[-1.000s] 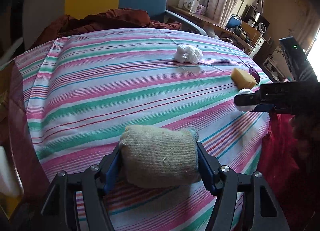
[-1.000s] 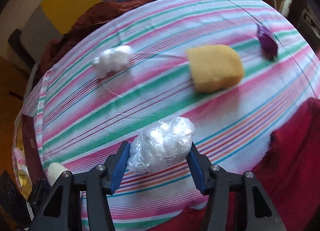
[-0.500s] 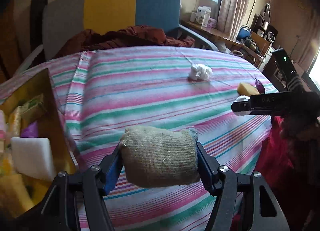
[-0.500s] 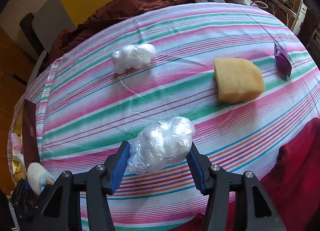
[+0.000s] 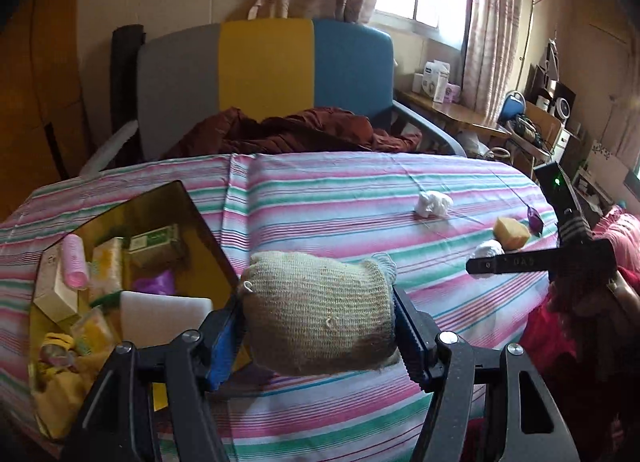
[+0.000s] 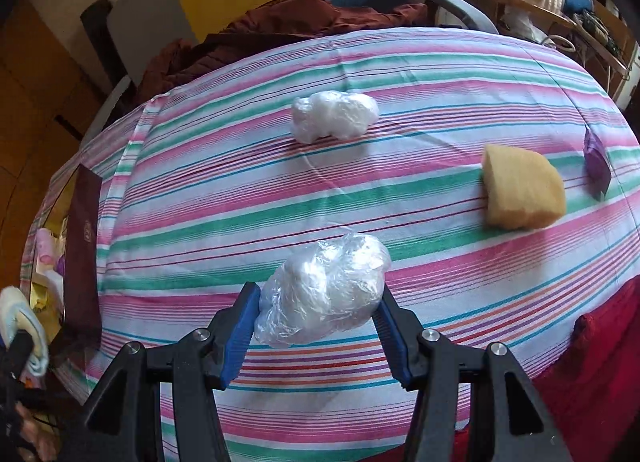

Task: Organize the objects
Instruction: 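Carry the sock and wrapped ball to the gold tray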

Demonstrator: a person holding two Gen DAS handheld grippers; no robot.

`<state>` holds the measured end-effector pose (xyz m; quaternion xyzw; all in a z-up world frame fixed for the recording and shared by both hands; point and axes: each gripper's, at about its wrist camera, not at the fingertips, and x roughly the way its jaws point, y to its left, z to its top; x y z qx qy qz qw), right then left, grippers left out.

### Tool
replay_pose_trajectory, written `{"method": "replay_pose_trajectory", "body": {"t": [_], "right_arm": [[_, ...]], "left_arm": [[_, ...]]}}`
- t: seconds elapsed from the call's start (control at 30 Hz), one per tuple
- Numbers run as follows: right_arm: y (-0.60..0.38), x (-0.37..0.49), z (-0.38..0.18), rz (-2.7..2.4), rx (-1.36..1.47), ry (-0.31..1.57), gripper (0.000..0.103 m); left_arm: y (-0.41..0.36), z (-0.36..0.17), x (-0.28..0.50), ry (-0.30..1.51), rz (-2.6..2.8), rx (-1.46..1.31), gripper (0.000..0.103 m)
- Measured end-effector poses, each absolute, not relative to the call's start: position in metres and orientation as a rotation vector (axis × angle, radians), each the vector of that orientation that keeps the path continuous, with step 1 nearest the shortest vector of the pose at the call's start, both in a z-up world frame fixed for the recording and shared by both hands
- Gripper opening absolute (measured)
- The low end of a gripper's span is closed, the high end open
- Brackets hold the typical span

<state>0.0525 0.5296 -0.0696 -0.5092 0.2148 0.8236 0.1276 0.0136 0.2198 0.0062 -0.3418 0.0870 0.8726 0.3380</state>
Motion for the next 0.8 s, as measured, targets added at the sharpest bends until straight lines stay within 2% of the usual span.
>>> {"method": "replay_pose_trajectory", "body": {"t": [0.6, 0.8], "right_arm": [[0.413, 0.017, -0.051, 2.653, -1.549, 0.610, 0.057], [0.379, 0.007, -0.042, 2.732, -1.560, 0.590, 0.057]], "left_arm": [[0.172, 0.002, -0.001, 0.142, 2.361, -0.944, 0.068], [0.141, 0.009, -0.013, 0.060, 2.397, -0.947, 0.068]]}}
